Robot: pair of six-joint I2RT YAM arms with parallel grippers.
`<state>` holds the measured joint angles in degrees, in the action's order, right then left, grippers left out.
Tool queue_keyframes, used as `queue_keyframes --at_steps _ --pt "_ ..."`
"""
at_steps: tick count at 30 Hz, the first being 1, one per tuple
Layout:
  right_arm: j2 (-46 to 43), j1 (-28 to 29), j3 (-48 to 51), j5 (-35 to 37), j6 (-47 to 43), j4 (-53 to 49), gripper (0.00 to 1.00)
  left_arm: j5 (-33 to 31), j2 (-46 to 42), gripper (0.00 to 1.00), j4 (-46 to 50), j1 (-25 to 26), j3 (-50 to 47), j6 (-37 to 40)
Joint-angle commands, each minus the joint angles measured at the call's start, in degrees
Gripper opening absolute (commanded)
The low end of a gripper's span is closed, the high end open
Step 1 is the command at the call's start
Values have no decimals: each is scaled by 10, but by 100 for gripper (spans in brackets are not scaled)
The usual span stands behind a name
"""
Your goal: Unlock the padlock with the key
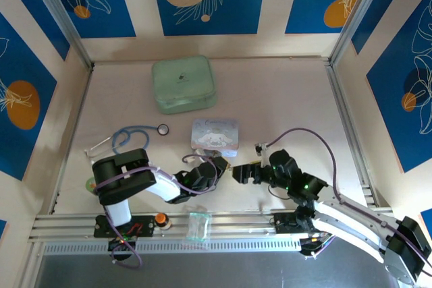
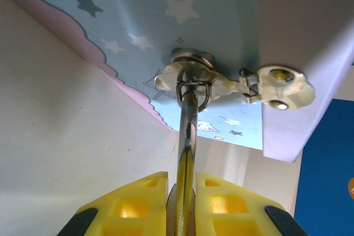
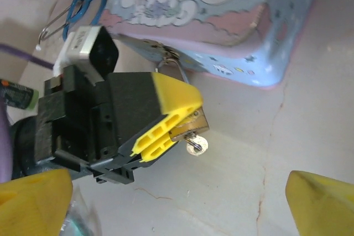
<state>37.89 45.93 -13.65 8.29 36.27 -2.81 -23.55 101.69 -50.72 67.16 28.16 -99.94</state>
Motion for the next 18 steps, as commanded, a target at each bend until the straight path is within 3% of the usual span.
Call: queue_keyframes --at_steps 1,6,9,12,18 --pt "-3 25 2 84 -98 -5 99 49 -5 0 62 3 -9 13" --pt "41 54 -3 106 -107 15 98 78 -30 0 108 -8 -6 41" --pt "74 83 -9 121 -132 33 90 82 -48 0 138 -12 -10 50" --pt "108 118 -9 164 -160 67 84 86 -62 0 141 -17 -16 58" --pt "190 149 -32 179 -199 90 83 104 -62 0 116 -25 -23 68"
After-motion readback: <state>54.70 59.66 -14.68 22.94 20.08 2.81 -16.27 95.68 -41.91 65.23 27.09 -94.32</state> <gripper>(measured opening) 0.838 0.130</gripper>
